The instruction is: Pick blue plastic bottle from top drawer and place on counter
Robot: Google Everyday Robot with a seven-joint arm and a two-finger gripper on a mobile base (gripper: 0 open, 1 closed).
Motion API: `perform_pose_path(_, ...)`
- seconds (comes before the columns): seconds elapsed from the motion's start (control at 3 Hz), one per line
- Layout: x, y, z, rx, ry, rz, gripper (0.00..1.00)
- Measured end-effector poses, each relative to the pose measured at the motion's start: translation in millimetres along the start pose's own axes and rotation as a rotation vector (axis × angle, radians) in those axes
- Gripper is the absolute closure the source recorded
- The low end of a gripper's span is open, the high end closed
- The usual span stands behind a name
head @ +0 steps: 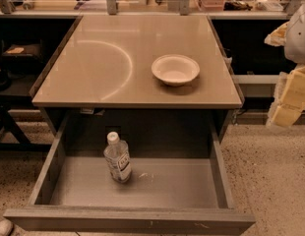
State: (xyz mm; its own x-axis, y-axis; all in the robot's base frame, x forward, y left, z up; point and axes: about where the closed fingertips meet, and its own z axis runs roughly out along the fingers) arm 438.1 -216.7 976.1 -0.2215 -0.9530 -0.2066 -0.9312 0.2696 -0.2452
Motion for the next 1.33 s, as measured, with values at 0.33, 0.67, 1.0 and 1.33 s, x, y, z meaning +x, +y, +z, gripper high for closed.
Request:
perform_pose_path(0.33, 0, 0, 0, 0.0, 0.0, 0.0, 0.0)
perform_pose_path(0.67, -1, 10, 17, -0.021, -0.018, 0.006, 0.0)
perform_pose_path(1.0, -8, 36, 61, -0.128, -0.094, 0.069, 0.0)
perform_pose_path(1.33, -39, 64, 93, -0.267, -0.235, 0.089, 0.0)
